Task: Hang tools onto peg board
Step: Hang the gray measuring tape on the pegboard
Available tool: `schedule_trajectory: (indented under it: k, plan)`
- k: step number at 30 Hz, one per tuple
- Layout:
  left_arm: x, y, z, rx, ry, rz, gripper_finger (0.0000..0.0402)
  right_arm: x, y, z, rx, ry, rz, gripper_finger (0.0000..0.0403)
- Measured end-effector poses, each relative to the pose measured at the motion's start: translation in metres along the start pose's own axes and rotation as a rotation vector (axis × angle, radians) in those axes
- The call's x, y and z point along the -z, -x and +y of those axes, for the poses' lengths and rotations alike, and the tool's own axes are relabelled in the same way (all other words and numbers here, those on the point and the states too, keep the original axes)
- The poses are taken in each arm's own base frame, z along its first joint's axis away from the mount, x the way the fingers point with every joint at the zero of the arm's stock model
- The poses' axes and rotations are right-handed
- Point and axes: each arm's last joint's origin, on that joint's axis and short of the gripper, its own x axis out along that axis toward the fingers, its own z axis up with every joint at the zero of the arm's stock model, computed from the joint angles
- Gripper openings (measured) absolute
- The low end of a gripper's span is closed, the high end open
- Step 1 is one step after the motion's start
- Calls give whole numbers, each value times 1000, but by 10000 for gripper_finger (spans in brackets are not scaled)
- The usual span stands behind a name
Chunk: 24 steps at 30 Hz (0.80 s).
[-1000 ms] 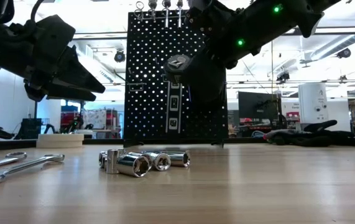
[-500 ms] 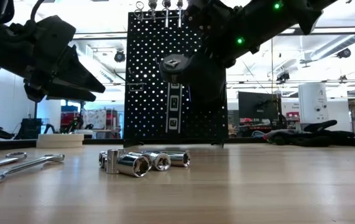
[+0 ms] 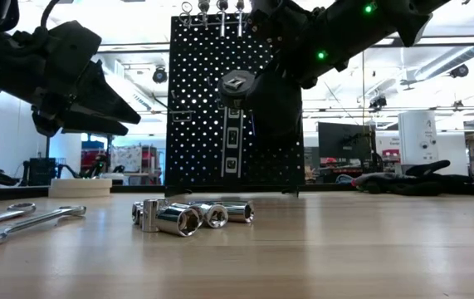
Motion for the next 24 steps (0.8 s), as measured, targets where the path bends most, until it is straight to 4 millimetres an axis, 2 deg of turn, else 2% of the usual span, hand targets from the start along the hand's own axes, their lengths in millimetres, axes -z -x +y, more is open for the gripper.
schedule_trajectory:
  k: [13, 19, 24]
  plan:
    - [0, 0, 0, 0, -5, 0, 231, 3, -7, -2, -8, -24, 15, 190]
    - [0, 0, 0, 0, -11, 0, 231, 8, -9, 1, -69, -58, 25, 190]
    - [0, 0, 0, 0, -10, 0, 231, 12, -19, -1, -109, -100, 46, 190]
